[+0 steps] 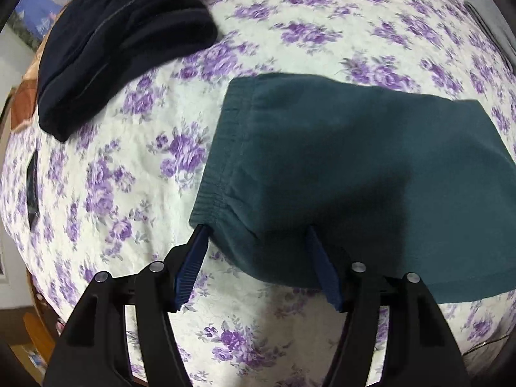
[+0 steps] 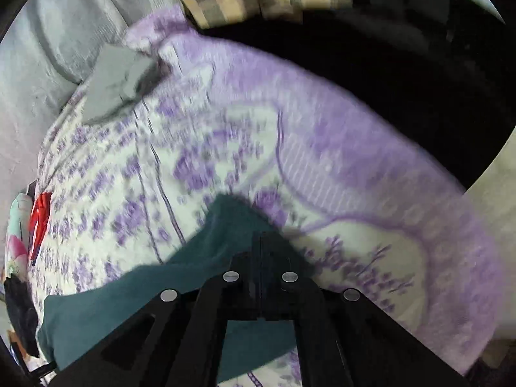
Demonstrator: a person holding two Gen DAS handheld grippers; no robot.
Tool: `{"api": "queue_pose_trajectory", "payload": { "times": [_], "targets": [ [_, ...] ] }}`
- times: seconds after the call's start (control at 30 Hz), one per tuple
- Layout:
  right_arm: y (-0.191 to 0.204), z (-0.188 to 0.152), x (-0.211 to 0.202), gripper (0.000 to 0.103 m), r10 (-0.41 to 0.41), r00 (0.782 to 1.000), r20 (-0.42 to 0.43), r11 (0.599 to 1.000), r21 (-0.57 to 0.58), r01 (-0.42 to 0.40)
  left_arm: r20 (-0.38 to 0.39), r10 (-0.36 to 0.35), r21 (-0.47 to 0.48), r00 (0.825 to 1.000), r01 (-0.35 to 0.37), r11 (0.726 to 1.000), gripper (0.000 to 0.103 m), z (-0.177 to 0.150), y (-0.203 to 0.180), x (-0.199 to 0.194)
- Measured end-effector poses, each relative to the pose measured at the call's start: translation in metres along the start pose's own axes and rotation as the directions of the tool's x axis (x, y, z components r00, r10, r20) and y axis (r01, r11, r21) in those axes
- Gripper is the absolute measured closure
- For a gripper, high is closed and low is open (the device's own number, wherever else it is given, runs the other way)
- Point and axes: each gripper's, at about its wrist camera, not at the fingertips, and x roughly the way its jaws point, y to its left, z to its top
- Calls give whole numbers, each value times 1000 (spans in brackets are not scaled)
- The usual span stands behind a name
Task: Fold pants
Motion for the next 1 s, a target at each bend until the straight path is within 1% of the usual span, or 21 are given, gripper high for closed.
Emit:
{"api": "queue_pose_trajectory", "payload": {
  "times": [0.07, 0.1, 0.13, 0.17, 0.2, 0.23, 0.27, 0.33, 0.4, 0.47, 0.5, 0.53, 0.6, 0.63, 0.7, 0.8, 0.87, 0.93, 1.0],
  "targets": [
    [-2, 2, -25, 103, -1, 999, 37, 1000, -26, 2, -8, -20, -31, 1000, 19, 999, 38, -2, 7, 2],
    [-5, 2, -31, 103, 6, 1000, 29, 1000, -26, -5, -12, -27, -38, 1000, 27, 999, 38, -2, 9, 3],
    [-9, 1, -34, 99, 27, 1000, 5, 999, -17, -27, -18, -35, -43, 999, 34, 998, 38, -1, 13, 4],
    [-14, -2, -34, 98, 63, 998, -29, 998, 13, -63, -20, -39, -45, 999, 38, 998, 38, -2, 17, 3],
    [-17, -6, -33, 90, 87, 995, -44, 996, 41, -85, -19, -43, -45, 999, 42, 998, 38, 0, 20, 3],
    [-23, -12, -29, 70, 116, 992, -58, 991, 80, -112, -14, -48, -45, 999, 48, 998, 38, 0, 22, 1],
    [-24, -17, -25, 65, 137, 988, -69, 986, 108, -129, -13, -51, -43, 999, 50, 998, 38, -1, 22, 0],
    [-25, -28, -9, 65, 173, 978, -113, 974, 166, -154, -19, -50, -34, 999, 50, 998, 38, -3, 25, 0],
    [-20, -36, 0, 66, 176, 977, -124, 972, 176, -153, -17, -49, -32, 999, 48, 998, 38, -4, 29, -1],
    [-20, -38, 13, 72, 185, 974, -131, 966, 205, -156, -8, -51, -34, 999, 50, 998, 38, -6, 35, -2],
    [-21, -38, 17, 73, 189, 974, -127, 962, 221, -158, -5, -51, -36, 999, 51, 998, 38, -10, 36, -3],
    [-22, -37, 21, 76, 192, 974, -122, 958, 237, -159, -6, -56, -40, 998, 56, 998, 38, -6, 36, -1],
    [-24, -32, 31, 91, 189, 975, -120, 951, 268, -152, -10, -66, -55, 998, 65, 996, 38, -4, 35, -1],
    [-25, -30, 33, 100, 175, 978, -118, 950, 280, -136, -16, -73, -64, 997, 72, 995, 38, -5, 36, 2],
    [-26, -25, 27, 100, 167, 981, -98, 949, 287, -133, -32, -90, -83, 995, 87, 993, 37, -6, 39, 11],
    [-18, -20, -5, 100, 168, 984, -54, 959, 240, -150, -31, -106, -99, 994, 102, 990, 37, -8, 42, 15],
    [-16, -19, -31, 100, 175, 984, -38, 964, 210, -163, -26, -104, -91, 994, 101, 991, 35, -11, 45, 16],
    [-20, -23, -41, 100, 155, 986, -64, 971, 196, -140, -26, -109, -88, 994, 107, 990, 35, -12, 48, 16],
    [-29, -33, -33, 99, 107, 989, -105, 981, 175, -87, -30, -114, -81, 993, 111, 990, 35, -11, 50, 18]
  ]
}}
